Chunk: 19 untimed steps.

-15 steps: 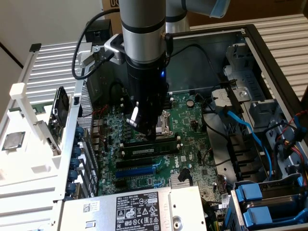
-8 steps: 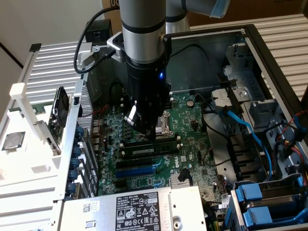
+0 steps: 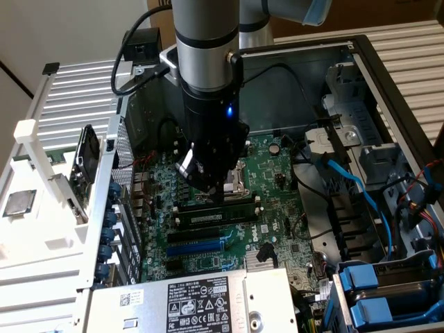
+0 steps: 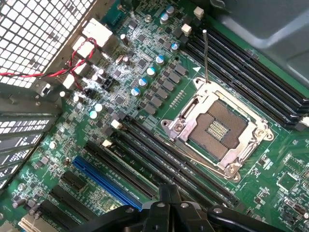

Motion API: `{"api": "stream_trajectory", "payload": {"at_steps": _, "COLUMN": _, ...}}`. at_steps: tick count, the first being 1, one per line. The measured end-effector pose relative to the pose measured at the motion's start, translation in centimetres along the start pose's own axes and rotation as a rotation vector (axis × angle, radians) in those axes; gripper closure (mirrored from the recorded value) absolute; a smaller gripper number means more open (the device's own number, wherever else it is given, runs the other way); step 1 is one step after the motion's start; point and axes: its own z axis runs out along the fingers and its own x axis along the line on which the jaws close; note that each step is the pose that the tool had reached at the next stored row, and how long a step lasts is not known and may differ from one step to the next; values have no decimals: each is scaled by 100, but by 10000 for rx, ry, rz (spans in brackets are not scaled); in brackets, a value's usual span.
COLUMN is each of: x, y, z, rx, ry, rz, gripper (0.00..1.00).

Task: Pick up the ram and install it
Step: 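Press down the ram until it locks into place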

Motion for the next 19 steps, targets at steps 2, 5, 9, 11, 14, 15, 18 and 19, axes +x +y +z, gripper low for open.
{"api": "stream_trajectory", "payload": {"at_steps": 2, "x": 0, "y": 0, "z": 0, "rx": -10, "ry": 2, "rz": 306, "gripper": 89}}
{"api": "stream_trajectory", "payload": {"at_steps": 5, "x": 0, "y": 0, "z": 0, "rx": -22, "ry": 7, "rz": 736, "gripper": 89}}
{"api": "stream_trajectory", "payload": {"at_steps": 9, "x": 0, "y": 0, "z": 1, "rx": -40, "ry": 13, "rz": 1307, "gripper": 89}}
{"api": "stream_trajectory", "payload": {"at_steps": 11, "x": 0, "y": 0, "z": 1, "rx": -48, "ry": 15, "rz": 1577, "gripper": 89}}
{"api": "stream_trajectory", "payload": {"at_steps": 14, "x": 0, "y": 0, "z": 1, "rx": -60, "ry": 19, "rz": 1975, "gripper": 89}}
{"api": "stream_trajectory", "payload": {"at_steps": 15, "x": 0, "y": 0, "z": 1, "rx": -64, "ry": 20, "rz": 2110, "gripper": 89}}
{"api": "stream_trajectory", "payload": {"at_steps": 18, "x": 0, "y": 0, "z": 2, "rx": -76, "ry": 24, "rz": 2509, "gripper": 89}}
{"api": "stream_trajectory", "payload": {"at_steps": 19, "x": 0, "y": 0, "z": 2, "rx": -81, "ry": 26, "rz": 2655, "gripper": 89}}
